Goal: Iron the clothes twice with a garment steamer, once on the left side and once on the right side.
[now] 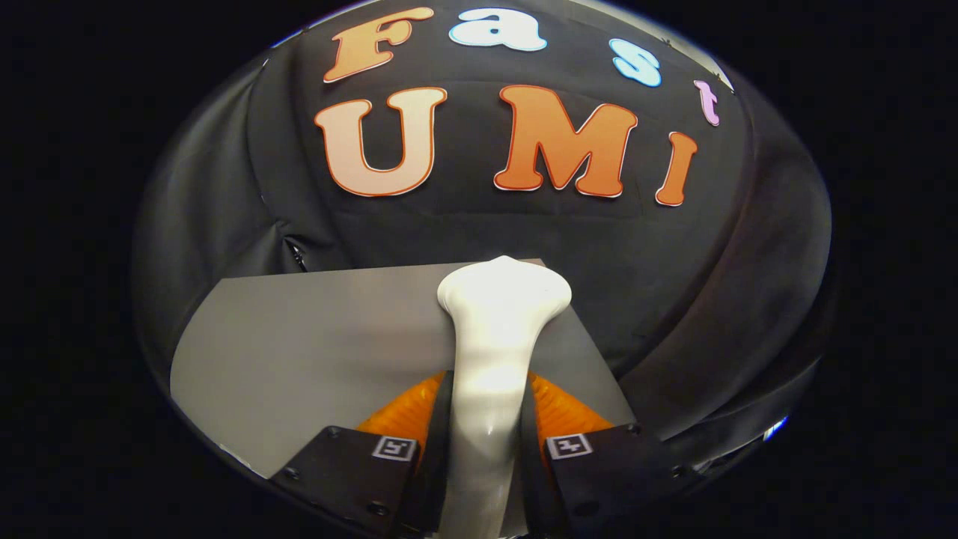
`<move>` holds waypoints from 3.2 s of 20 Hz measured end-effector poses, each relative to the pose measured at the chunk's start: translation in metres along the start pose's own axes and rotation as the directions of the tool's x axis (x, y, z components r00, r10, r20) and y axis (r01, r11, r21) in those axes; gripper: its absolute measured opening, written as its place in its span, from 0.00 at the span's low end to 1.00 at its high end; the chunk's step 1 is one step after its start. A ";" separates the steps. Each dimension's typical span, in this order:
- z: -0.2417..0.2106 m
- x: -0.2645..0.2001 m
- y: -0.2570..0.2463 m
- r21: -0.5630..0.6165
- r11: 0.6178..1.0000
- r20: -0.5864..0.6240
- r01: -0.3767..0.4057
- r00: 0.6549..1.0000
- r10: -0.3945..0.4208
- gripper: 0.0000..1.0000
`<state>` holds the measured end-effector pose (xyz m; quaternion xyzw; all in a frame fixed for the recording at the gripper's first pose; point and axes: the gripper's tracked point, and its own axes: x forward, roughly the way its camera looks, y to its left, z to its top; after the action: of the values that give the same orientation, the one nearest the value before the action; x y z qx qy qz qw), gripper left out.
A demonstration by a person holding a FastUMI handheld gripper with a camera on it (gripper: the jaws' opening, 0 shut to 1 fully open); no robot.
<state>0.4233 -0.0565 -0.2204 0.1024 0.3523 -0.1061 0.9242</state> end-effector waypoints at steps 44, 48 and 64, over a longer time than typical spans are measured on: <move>-0.048 -0.377 -0.137 -0.179 0.952 0.583 -0.250 0.752 0.307 0.38; -0.039 -0.379 -0.184 -0.158 0.967 0.612 -0.198 0.749 0.253 0.38; -0.001 -0.291 -0.269 -0.184 0.975 0.638 -0.122 0.740 0.213 0.38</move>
<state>0.1381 -0.2768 -0.0561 0.0297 0.0025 -0.0282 0.9992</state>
